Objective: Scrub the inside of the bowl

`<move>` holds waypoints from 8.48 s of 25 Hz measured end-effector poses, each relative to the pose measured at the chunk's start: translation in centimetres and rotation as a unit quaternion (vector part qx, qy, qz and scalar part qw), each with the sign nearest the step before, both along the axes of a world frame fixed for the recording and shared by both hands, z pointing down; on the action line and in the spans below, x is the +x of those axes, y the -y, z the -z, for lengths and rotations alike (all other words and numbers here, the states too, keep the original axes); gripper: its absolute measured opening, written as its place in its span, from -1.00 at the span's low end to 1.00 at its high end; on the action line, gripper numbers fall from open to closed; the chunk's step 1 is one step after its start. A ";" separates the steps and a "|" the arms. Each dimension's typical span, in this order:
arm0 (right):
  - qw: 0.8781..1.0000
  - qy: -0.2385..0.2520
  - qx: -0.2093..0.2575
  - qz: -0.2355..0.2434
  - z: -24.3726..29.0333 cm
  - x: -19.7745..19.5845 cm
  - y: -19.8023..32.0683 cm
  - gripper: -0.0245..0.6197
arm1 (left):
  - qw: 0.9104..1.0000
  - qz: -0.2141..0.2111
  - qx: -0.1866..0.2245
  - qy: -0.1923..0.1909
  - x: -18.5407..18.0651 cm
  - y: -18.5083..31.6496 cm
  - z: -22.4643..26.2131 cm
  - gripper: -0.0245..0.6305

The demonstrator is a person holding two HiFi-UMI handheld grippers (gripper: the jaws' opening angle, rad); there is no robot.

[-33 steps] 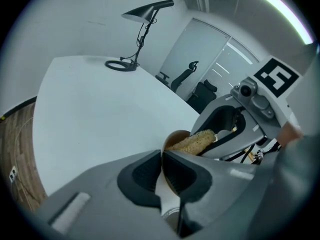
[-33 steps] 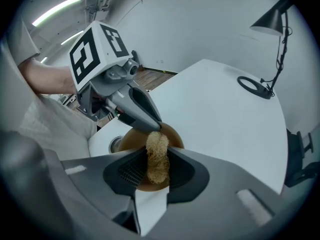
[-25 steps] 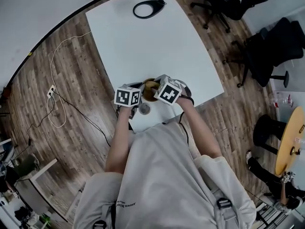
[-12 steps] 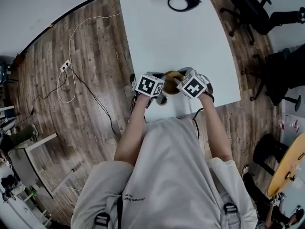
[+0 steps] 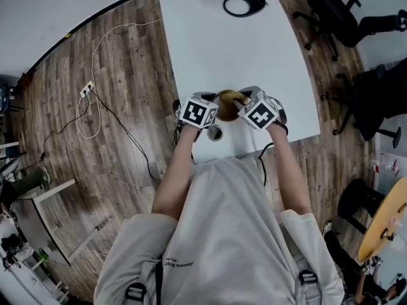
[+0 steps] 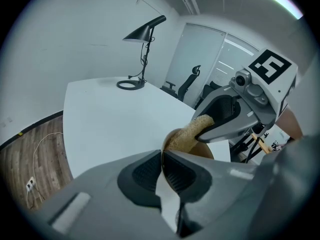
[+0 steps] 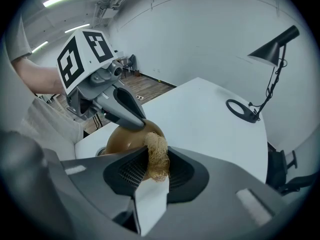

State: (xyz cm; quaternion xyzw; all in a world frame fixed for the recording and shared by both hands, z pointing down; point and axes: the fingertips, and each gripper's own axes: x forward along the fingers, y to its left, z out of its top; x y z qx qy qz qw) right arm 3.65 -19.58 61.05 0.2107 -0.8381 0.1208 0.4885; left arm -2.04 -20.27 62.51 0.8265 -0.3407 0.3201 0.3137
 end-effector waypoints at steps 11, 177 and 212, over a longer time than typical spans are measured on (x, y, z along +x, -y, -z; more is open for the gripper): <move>1.000 0.006 0.012 -0.015 1.0 -0.3 0.0 -0.55 | 0.997 0.061 0.037 0.012 -3.1 1.8 1.0 -0.86; 0.981 0.138 0.093 -0.102 3.8 -0.5 -0.8 -0.55 | 0.903 0.350 0.112 -0.223 -7.1 3.5 7.2 -0.87; 0.871 0.146 0.073 -0.464 1.7 12.6 -13.1 -0.56 | 0.999 0.028 -0.025 -0.030 5.3 -0.6 -4.0 -0.86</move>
